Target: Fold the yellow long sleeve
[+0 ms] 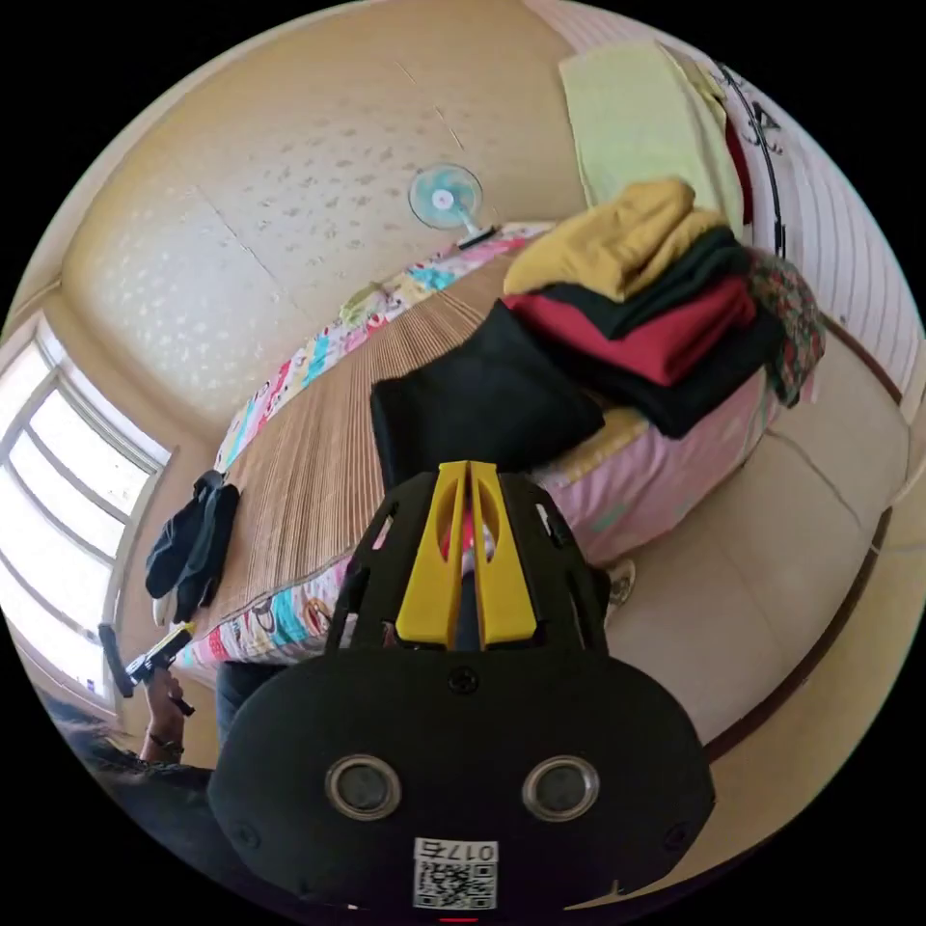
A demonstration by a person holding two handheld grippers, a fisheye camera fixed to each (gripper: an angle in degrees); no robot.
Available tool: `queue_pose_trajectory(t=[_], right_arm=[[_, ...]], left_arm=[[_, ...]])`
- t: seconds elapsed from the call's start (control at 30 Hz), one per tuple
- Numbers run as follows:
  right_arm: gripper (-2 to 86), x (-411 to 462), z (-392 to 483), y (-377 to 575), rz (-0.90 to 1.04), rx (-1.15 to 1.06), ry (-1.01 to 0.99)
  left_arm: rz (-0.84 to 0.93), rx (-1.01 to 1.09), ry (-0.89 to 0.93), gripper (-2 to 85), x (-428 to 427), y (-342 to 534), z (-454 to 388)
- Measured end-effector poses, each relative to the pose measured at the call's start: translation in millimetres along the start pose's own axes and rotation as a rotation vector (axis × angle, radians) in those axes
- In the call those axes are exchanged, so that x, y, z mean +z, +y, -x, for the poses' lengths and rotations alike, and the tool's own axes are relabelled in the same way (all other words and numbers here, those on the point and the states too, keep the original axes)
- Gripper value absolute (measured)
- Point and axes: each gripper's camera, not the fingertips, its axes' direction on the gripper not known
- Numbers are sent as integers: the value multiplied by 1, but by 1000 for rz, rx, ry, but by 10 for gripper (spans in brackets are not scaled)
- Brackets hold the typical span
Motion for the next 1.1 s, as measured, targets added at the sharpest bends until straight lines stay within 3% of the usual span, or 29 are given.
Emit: queue_pose_trajectory(t=[0.2,0.43,0.5,0.67,0.73,0.8,0.9,1.1], right_arm=[[22,2,-35,6,-4,42,43],[63,-78,-44,-91,-319,-49,147],[71,-85,-32,-117,-371,-110,248],[91,-11,-16,-180,-207,-160,542],[52,38,-32,-195,-40,-89,506],[34,28,-21,-195,-91,-45,461],[20,-29,44,-188,-344,-184,271],[12,-56,196,-168,-407,-464,71]], left_arm=[[144,61,-85,-8,5,20,-38],[235,-266,32,-8,-8,35,19],[215,-274,21,-9,-19,30,22],[165,-170,-96,-9,-38,14,7],[152,-156,-86,-9,-37,16,2],[149,-176,-75,-9,-39,19,4],[77,-229,-77,-9,-56,33,13],[21,-267,-81,-8,-77,52,40]])
